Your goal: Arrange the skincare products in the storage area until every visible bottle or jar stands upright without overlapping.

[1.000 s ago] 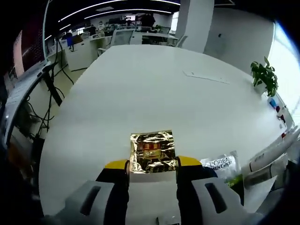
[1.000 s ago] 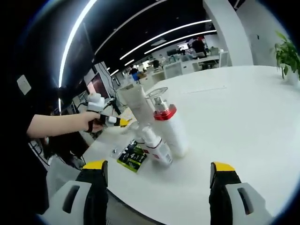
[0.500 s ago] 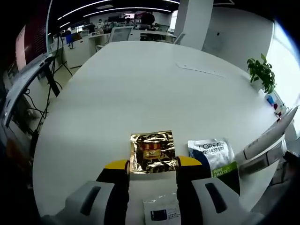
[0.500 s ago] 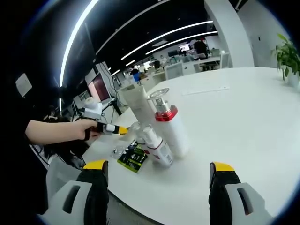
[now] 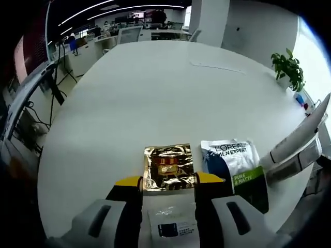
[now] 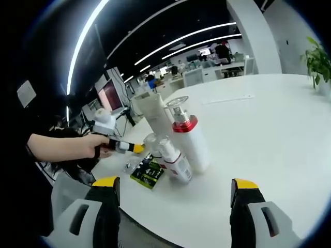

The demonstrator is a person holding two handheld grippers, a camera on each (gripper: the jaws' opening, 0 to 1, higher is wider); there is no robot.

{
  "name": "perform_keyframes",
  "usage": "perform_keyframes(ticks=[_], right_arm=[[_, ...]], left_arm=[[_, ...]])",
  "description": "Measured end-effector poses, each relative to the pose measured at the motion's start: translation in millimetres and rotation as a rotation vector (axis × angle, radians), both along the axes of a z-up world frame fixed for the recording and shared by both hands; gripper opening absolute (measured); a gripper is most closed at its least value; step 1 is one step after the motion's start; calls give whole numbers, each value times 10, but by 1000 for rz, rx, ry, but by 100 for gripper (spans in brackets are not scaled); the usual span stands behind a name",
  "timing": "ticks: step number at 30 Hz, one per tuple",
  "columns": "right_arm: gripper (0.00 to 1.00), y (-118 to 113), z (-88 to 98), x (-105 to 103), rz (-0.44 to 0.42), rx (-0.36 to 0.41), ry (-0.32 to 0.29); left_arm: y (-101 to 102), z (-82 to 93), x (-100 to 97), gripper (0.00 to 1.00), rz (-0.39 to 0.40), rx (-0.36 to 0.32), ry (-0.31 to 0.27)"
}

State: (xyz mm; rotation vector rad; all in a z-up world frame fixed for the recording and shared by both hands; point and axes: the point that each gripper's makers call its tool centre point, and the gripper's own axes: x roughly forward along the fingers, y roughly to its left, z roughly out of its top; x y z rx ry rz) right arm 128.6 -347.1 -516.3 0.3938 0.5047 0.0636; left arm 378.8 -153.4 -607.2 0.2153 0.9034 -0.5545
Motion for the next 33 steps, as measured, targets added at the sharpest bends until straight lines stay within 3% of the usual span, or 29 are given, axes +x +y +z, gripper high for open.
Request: perform_keyframes(ticks=[12,33], right_arm=[[94,-8,-5,-2,-5,7,0],[94,8,-25,-3,6,3,7]], left_arm=[[-94,-34,-16,36,16,20,0],[-32,-55,-97,42,22,26,-3]])
